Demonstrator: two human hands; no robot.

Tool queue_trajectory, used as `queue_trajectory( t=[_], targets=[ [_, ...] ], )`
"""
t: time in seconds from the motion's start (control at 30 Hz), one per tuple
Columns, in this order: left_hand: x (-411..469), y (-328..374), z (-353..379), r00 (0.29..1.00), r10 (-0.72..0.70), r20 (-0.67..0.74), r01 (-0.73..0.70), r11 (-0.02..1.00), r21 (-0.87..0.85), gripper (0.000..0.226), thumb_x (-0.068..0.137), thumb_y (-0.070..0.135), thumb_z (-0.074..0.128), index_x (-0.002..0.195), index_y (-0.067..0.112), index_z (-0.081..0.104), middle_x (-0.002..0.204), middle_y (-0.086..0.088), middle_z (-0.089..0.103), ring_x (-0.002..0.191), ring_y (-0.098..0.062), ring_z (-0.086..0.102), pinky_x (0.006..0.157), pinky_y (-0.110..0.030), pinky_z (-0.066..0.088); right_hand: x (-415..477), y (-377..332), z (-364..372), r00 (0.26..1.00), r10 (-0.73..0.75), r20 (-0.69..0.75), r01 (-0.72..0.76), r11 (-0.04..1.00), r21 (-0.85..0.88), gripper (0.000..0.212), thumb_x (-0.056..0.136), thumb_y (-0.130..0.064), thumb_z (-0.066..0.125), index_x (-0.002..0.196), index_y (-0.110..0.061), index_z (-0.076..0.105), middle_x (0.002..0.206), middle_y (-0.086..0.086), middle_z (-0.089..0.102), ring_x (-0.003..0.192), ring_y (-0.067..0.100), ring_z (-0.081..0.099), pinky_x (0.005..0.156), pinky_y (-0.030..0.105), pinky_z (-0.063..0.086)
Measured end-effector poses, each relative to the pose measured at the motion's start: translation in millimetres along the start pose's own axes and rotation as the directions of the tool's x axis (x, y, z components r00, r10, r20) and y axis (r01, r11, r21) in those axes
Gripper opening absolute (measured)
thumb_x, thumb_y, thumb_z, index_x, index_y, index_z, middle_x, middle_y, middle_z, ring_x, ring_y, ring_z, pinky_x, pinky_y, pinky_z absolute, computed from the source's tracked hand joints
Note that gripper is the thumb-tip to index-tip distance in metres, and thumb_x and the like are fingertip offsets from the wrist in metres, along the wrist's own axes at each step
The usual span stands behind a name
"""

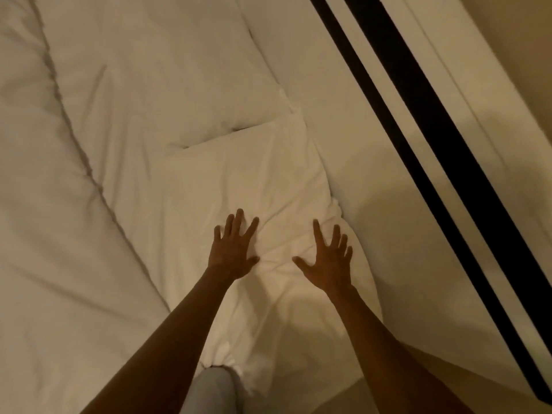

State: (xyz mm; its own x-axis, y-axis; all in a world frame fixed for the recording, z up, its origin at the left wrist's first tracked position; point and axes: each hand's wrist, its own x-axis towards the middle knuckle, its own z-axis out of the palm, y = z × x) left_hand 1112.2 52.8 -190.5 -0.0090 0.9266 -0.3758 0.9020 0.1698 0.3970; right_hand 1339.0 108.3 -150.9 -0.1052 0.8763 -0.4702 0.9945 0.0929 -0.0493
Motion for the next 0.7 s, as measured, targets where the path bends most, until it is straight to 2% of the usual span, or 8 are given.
queue_trajectory(
  t=[0.07,0.17,0.27,0.33,0.43,0.53,0.6,0.7],
  targets=[
    [-4.3,-3.2,9.0,0.997,-0.013,0.077,0.011,1.000,0.021,0.100,0.088,0.057,0.055,0.152,0.031,-0.017,0.158,-0.013,-0.026,0.148,-0.033,-0.014,0.118,-0.057,0.006,-15.0,29.3,17.0,0.994,0.077,0.080,-0.078,0.997,0.002,0.110,0.077,-0.077,0.056,0.152,-0.042,-0.016,0.164,0.019,-0.006,0.148,0.046,0.000,0.117,0.063,0.008],
    [-15.3,9.0,15.0,1.000,-0.003,-0.021,0.002,0.999,-0.045,0.103,0.085,0.061,0.057,0.153,0.028,-0.013,0.160,-0.017,-0.019,0.147,-0.037,-0.013,0.119,-0.056,0.004,-38.0,67.6,37.7,0.978,0.149,0.144,-0.151,0.989,0.005,0.111,0.074,-0.086,0.045,0.151,-0.041,-0.021,0.165,0.015,-0.006,0.150,0.039,0.000,0.118,0.063,0.006],
    [-29.5,34.2,24.7,0.973,0.108,-0.204,-0.123,0.990,-0.063,0.092,0.089,0.066,0.046,0.155,0.024,-0.002,0.163,-0.014,-0.005,0.149,-0.033,-0.008,0.120,-0.050,0.001,-47.9,65.3,40.8,0.986,0.167,-0.010,-0.163,0.973,0.167,0.106,0.078,-0.079,0.049,0.154,-0.038,-0.013,0.163,0.018,0.002,0.150,0.037,0.007,0.119,0.060,0.010],
    [-33.9,49.8,34.9,0.956,0.184,-0.227,-0.197,0.980,-0.036,0.089,0.090,0.068,0.042,0.155,0.023,0.000,0.163,-0.011,-0.004,0.150,-0.029,-0.008,0.121,-0.047,-0.001,-41.3,48.4,37.7,0.966,0.189,-0.174,-0.136,0.951,0.278,0.099,0.083,-0.073,0.050,0.155,-0.036,-0.006,0.163,0.016,0.005,0.149,0.036,0.010,0.119,0.056,0.011],
    [-35.4,56.0,59.6,0.957,0.262,-0.129,-0.253,0.964,0.081,0.097,0.085,0.071,0.048,0.155,0.024,0.002,0.163,-0.013,-0.008,0.149,-0.030,-0.008,0.120,-0.052,0.002,-30.9,41.1,49.0,0.960,0.237,-0.151,-0.173,0.923,0.345,0.093,0.084,-0.075,0.044,0.155,-0.040,-0.006,0.165,0.013,0.000,0.151,0.035,0.002,0.120,0.056,0.006],
    [-42.6,59.6,80.1,0.968,0.244,-0.053,-0.234,0.960,0.153,0.107,0.076,0.078,0.045,0.155,0.022,0.001,0.161,-0.019,-0.011,0.148,-0.036,-0.011,0.118,-0.058,0.005,-41.3,68.6,75.0,0.976,0.202,-0.085,-0.170,0.943,0.286,0.096,0.081,-0.083,0.039,0.154,-0.041,-0.006,0.166,0.010,-0.003,0.152,0.032,0.000,0.118,0.060,0.005],
    [-54.8,74.4,91.8,0.976,0.218,-0.017,-0.213,0.965,0.150,0.110,0.074,0.083,0.040,0.155,0.022,-0.002,0.159,-0.024,-0.013,0.147,-0.040,-0.013,0.117,-0.060,0.006,-52.5,91.3,85.4,0.978,0.185,-0.097,-0.154,0.953,0.260,0.099,0.078,-0.086,0.037,0.155,-0.041,-0.005,0.166,0.011,-0.002,0.152,0.033,-0.001,0.118,0.060,0.004],
    [-79.0,102.7,105.4,0.992,0.128,-0.008,-0.127,0.990,0.065,0.113,0.073,0.087,0.038,0.155,0.023,-0.005,0.159,-0.024,-0.016,0.147,-0.039,-0.014,0.117,-0.060,0.007,-70.4,113.7,88.3,0.956,0.281,-0.087,-0.246,0.925,0.289,0.106,0.072,-0.092,0.036,0.154,-0.041,-0.007,0.165,0.016,-0.001,0.150,0.040,-0.001,0.119,0.061,0.008]
  ],
)
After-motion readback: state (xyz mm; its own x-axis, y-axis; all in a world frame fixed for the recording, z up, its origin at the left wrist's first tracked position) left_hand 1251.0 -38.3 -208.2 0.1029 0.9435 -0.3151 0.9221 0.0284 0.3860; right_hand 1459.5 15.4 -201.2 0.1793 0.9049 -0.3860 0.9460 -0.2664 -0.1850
